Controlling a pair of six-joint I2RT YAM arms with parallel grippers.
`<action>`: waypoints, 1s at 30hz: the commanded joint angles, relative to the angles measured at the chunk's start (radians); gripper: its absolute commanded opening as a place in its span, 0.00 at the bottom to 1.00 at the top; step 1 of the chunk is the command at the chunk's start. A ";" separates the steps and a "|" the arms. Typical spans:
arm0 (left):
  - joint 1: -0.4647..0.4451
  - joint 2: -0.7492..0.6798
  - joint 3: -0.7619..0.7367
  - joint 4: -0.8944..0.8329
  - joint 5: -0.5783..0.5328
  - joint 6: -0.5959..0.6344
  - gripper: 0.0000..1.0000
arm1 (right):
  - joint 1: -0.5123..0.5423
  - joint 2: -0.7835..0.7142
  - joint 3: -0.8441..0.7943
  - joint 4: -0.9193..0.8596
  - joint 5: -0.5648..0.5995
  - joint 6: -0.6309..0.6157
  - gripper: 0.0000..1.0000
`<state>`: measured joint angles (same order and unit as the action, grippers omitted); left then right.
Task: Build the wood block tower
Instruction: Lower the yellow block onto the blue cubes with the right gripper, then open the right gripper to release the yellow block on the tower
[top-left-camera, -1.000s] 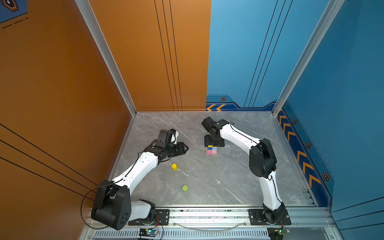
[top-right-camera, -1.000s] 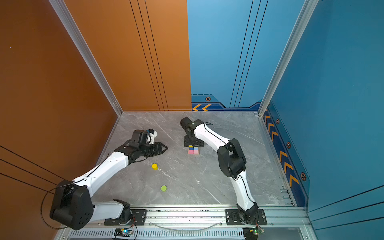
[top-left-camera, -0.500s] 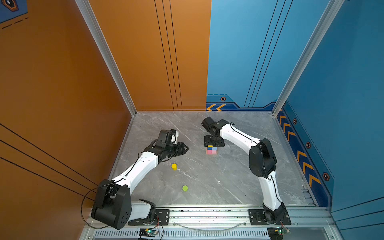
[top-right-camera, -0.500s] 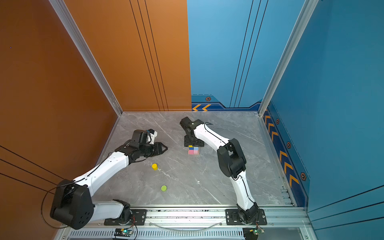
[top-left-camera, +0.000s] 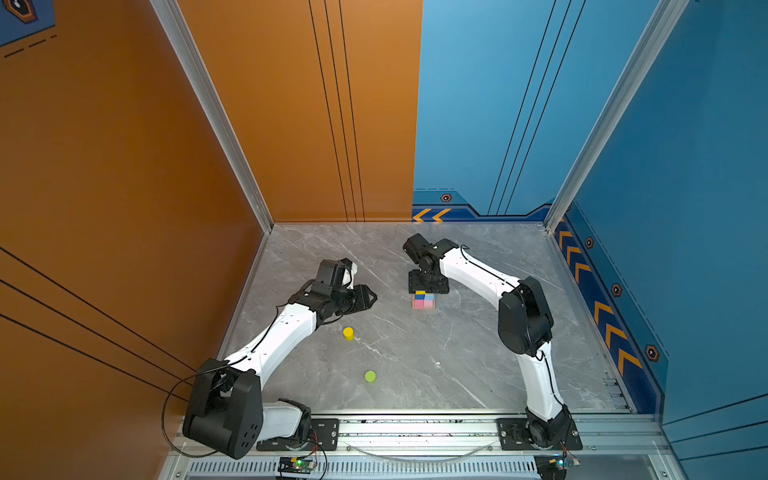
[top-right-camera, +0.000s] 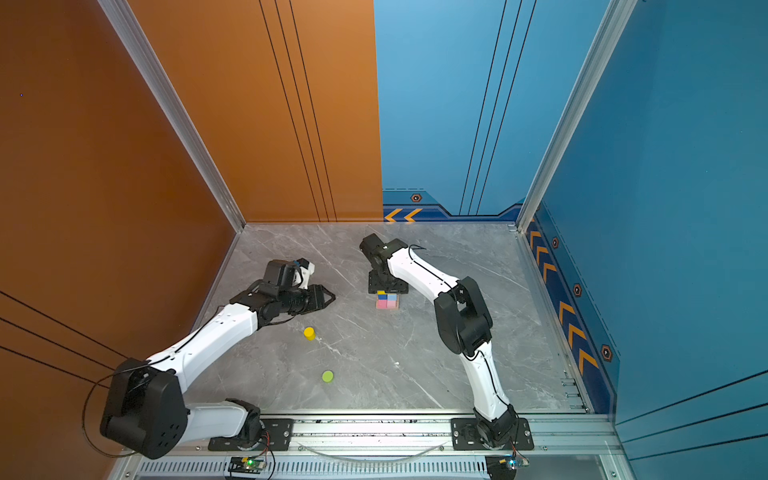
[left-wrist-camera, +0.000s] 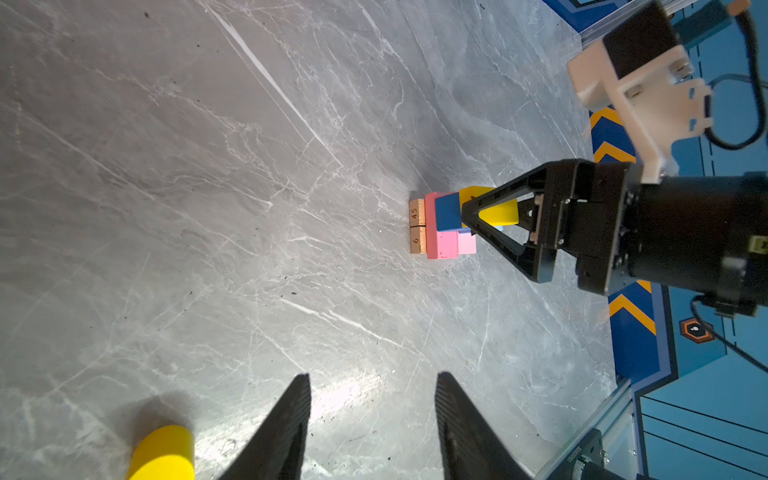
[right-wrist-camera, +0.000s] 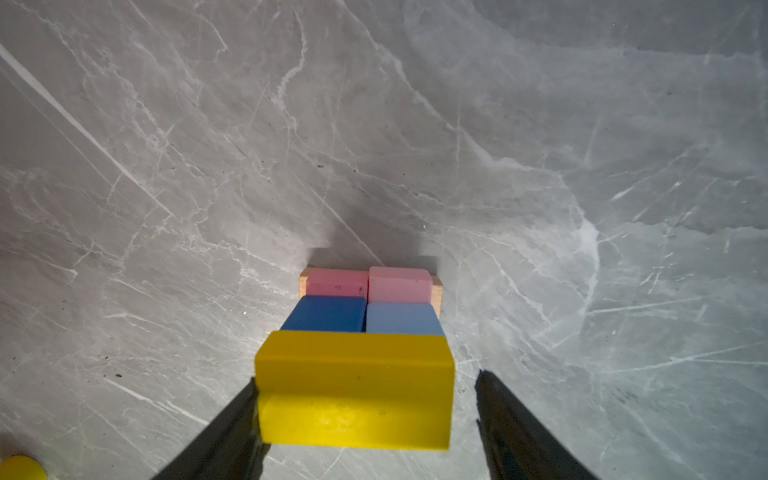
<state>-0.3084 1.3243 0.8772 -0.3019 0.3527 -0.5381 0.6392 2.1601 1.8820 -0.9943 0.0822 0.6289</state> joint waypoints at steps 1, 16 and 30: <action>0.009 0.011 -0.012 0.012 0.026 0.025 0.51 | -0.003 0.018 -0.021 -0.010 0.011 0.017 0.78; 0.008 0.012 -0.012 0.011 0.027 0.023 0.51 | -0.003 0.015 -0.036 -0.002 0.011 0.021 0.79; 0.009 0.010 -0.012 0.011 0.029 0.023 0.51 | -0.003 0.003 -0.023 0.001 0.010 0.022 0.82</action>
<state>-0.3084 1.3304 0.8772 -0.3016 0.3599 -0.5381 0.6392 2.1605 1.8568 -0.9844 0.0822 0.6308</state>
